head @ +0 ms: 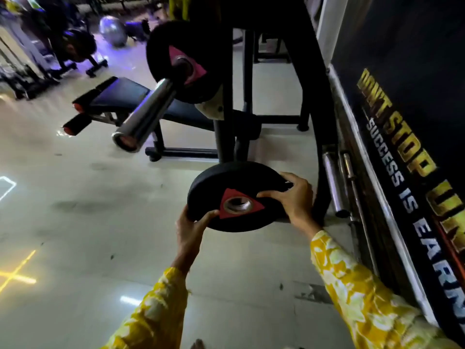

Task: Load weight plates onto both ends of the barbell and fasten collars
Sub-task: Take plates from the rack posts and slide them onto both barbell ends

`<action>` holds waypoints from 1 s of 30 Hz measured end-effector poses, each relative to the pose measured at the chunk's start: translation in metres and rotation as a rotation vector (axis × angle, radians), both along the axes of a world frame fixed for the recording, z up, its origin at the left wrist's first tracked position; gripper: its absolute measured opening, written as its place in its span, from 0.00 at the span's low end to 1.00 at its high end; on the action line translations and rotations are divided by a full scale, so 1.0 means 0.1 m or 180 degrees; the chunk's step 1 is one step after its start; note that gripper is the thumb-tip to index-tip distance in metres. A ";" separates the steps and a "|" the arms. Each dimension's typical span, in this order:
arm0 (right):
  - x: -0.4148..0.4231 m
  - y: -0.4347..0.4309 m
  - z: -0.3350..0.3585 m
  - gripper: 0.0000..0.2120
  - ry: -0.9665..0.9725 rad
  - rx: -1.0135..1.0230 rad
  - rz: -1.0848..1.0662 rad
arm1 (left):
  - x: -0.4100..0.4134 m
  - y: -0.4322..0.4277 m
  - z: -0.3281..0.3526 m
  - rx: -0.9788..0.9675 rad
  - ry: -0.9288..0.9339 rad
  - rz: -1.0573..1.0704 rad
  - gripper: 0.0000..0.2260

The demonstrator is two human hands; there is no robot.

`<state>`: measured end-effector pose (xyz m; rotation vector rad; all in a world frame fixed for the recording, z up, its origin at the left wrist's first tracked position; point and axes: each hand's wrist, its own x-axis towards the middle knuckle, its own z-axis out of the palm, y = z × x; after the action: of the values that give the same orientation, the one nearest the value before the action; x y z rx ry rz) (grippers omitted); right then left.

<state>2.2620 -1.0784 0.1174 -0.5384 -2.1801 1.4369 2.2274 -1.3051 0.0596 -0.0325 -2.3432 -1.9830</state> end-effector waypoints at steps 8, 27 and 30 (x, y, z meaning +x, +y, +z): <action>-0.18 -1.11 0.59 0.22 0.0677 0.0070 0.0400 | -0.27 -1.06 0.52 0.0047 0.0330 0.0330 0.19; -0.75 -1.80 1.19 0.22 0.1313 0.0112 -0.0089 | -1.25 -1.80 1.30 0.0251 0.1110 -0.0262 0.26; -0.79 -1.80 1.18 0.23 0.1298 0.0004 -0.0058 | -1.32 -1.82 1.27 0.0237 0.1171 -0.0313 0.26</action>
<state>2.1833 -1.2587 0.2353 -0.2359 -1.8475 1.3939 2.0952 -1.4868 0.1862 -0.4738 -2.0690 -1.9074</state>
